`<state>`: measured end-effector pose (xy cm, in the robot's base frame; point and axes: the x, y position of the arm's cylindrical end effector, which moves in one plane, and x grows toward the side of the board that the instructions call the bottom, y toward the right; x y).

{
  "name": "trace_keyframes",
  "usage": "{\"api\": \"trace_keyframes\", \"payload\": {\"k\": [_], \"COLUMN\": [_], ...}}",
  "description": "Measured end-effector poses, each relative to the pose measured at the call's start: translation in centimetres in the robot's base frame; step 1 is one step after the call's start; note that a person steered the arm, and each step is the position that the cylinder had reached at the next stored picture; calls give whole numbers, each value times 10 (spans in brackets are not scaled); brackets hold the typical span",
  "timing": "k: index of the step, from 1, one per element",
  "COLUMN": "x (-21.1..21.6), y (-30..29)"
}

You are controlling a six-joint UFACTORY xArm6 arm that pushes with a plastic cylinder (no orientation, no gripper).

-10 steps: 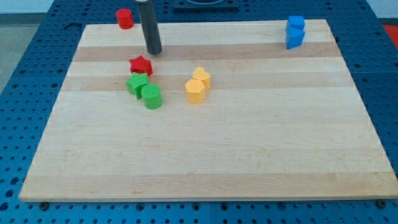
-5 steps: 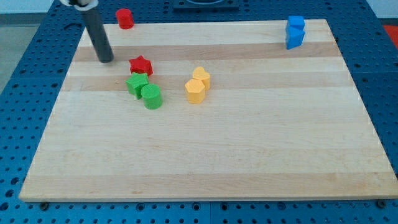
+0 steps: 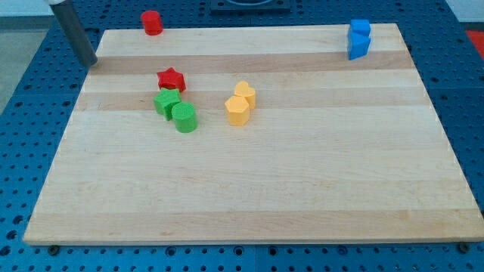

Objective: Move your arm to top center

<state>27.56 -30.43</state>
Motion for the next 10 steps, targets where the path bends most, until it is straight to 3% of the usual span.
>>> {"api": "trace_keyframes", "payload": {"k": [1,4,6,8,10], "x": [-32,-65,-57,-81,-83], "y": [0,2,75,165,188]}}
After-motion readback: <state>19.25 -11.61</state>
